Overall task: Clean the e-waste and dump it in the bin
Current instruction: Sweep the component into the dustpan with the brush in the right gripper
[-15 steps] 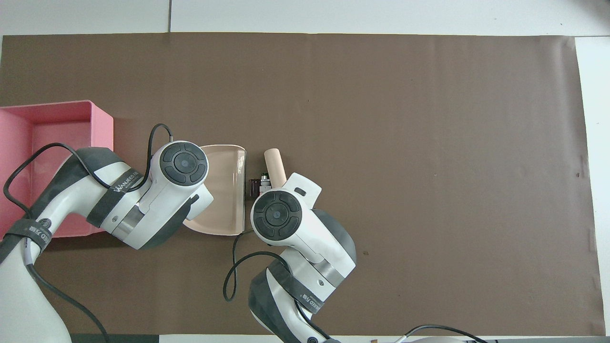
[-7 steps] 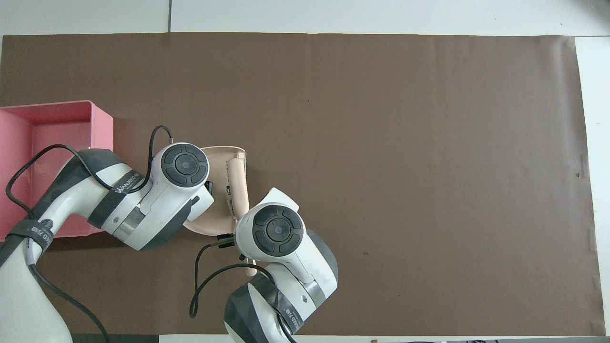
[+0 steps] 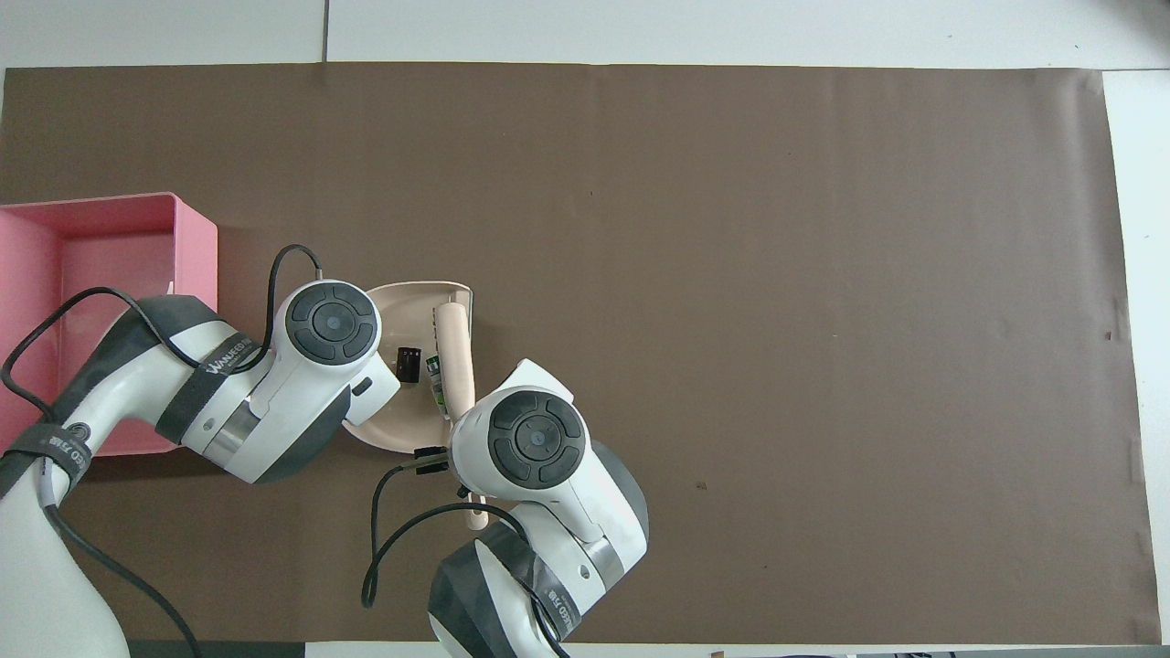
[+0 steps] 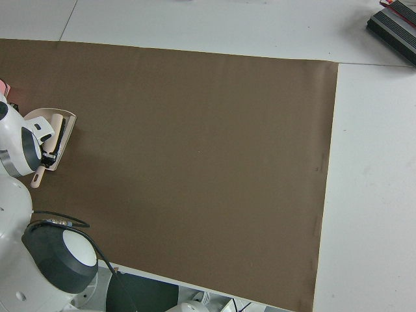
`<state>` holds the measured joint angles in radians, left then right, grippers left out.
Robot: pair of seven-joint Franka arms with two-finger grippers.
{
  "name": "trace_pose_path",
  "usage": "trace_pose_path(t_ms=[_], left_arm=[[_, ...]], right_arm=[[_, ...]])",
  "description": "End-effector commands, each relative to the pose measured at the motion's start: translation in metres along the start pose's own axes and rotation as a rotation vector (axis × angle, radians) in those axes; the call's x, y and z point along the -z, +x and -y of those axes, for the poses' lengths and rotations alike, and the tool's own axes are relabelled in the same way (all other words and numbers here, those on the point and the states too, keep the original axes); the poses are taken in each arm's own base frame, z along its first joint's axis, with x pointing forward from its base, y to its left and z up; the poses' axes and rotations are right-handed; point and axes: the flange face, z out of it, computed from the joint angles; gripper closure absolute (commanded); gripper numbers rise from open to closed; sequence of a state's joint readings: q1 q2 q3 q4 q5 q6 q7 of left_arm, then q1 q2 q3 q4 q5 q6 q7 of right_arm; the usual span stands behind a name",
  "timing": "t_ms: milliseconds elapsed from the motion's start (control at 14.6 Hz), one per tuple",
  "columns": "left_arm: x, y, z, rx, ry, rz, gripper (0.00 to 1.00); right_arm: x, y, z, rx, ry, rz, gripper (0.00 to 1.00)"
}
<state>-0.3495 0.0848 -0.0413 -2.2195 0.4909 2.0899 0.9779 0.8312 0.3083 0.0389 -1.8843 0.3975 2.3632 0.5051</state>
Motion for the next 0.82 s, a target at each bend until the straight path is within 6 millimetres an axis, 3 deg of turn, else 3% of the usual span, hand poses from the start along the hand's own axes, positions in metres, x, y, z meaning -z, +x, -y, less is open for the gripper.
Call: trace_pose_path(t_ms=[0,274,548,753], left_arm=[[-0.009,-0.006,-0.007,0.021,0.010,-0.048,1.00],[-0.009,-0.004,-0.008,0.020,0.014,-0.071,1.00],[-0.012,-0.011,-0.006,0.004,-0.001,-0.094,1.00],[-0.014,-0.026,0.002,-0.021,-0.020,-0.177,1.00]], right_arm=[[-0.002,0.004,0.015,-0.033,0.129,-0.046,1.00],[0.003,-0.002,0.030,-0.058,0.263,-0.036,1.00],[0.073,-0.002,0.014,-0.047,0.257,0.037,1.00],[0.121,-0.003,-0.015,-0.047,0.120,0.048,1.00]])
